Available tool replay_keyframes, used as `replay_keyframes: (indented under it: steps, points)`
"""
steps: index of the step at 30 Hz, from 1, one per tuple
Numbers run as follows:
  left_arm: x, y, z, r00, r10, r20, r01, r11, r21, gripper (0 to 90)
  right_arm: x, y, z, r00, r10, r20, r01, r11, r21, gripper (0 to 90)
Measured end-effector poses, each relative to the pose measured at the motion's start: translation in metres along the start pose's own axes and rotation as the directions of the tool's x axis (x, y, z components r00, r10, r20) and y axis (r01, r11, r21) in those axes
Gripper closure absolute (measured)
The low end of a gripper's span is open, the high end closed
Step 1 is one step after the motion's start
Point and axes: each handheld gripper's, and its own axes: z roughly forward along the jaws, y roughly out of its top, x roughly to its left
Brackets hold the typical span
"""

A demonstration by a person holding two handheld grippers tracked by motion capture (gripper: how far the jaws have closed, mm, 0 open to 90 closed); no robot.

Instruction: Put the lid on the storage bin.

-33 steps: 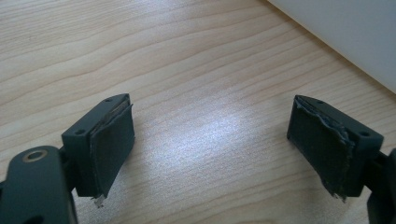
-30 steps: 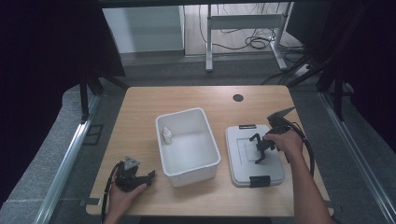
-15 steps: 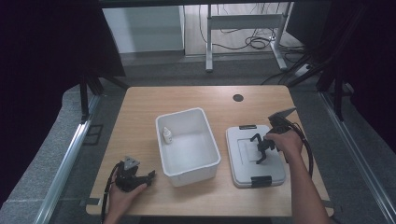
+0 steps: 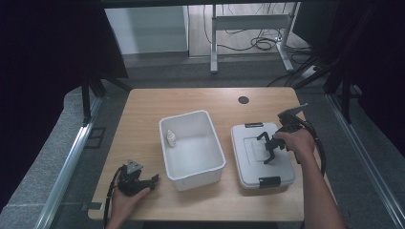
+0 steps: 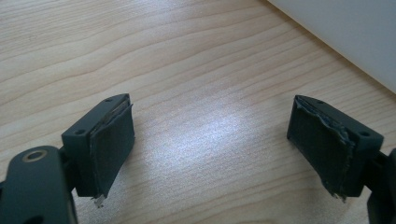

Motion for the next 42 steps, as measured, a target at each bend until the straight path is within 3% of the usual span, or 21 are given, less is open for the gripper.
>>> replay_keyframes:
  steps: [12,25,42]
  points:
    - [0.0,0.0,0.0,1.0,0.002,0.0,-0.002,1.0,0.001,14.7,0.009,-0.003,-0.027,0.9989,-0.021,-0.042,0.019,0.999,-0.042,84.7]
    - [0.0,0.0,0.0,1.0,-0.001,0.0,0.001,1.0,0.0,14.7,0.015,-0.003,-0.036,0.9966,-0.031,-0.077,0.026,0.998,-0.061,84.7]
    - [0.0,0.0,0.0,1.0,0.003,-0.001,-0.003,1.0,0.0,14.7,0.032,-0.002,-0.053,0.991,-0.07,-0.115,0.059,0.994,-0.097,84.7]
